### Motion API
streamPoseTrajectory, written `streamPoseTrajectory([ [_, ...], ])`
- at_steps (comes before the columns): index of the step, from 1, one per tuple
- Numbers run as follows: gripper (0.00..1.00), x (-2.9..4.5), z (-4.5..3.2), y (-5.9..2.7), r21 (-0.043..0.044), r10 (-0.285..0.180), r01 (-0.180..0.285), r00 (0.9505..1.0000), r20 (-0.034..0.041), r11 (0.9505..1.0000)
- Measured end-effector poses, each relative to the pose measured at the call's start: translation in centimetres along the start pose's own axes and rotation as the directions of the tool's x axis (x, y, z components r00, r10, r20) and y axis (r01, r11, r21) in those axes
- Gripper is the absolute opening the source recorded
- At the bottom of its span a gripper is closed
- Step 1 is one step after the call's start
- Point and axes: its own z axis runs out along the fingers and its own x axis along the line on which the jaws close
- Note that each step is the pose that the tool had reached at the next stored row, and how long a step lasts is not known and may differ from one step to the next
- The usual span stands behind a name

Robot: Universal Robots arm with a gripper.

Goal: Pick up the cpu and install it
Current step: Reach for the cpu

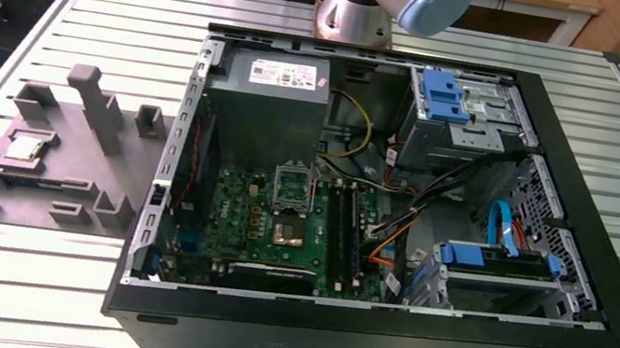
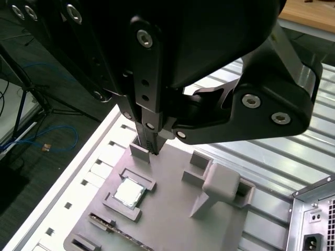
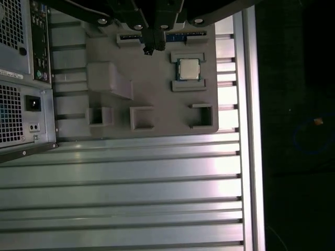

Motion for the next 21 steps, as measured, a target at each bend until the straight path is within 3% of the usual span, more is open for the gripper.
streamPoseTrajectory([
  [6,0.11,1.43,0.03,-0.11,0.0000,0.000,0.000,1.0000,0.0000,1.0000],
  [21,0.11,3.86,0.07,-0.30,0.0000,0.000,0.000,1.0000,0.0000,1.0000],
])
